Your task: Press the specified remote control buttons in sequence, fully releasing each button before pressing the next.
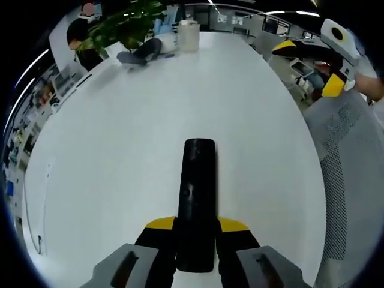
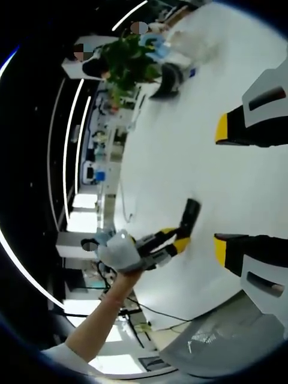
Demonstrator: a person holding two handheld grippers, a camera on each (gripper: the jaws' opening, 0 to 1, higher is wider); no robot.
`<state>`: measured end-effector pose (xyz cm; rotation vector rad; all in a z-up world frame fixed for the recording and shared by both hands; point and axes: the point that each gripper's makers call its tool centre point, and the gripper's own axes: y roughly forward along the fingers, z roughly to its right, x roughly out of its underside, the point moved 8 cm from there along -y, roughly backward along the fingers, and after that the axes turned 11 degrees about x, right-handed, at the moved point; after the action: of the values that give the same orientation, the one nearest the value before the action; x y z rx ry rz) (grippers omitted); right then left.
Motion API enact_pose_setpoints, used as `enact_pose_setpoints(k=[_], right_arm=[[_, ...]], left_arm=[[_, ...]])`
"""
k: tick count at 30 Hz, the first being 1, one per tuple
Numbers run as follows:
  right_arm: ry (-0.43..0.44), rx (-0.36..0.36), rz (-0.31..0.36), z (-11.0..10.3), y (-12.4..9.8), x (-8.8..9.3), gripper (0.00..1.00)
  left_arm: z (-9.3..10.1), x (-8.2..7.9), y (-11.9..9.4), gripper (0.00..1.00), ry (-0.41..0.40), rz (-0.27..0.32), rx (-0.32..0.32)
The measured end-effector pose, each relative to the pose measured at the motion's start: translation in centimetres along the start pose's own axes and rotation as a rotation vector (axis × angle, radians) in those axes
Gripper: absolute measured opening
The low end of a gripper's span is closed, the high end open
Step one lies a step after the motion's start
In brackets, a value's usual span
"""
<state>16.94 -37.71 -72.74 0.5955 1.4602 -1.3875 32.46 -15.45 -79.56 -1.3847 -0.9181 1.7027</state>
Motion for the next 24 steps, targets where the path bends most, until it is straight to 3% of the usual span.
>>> enact_pose_setpoints(k=[24], right_arm=[[-0.013,-0.010,-0.016,-0.1,0.0,0.1,0.56]], left_arm=[[1.4,0.2,0.1,0.24,0.009,-0.005,0.004]])
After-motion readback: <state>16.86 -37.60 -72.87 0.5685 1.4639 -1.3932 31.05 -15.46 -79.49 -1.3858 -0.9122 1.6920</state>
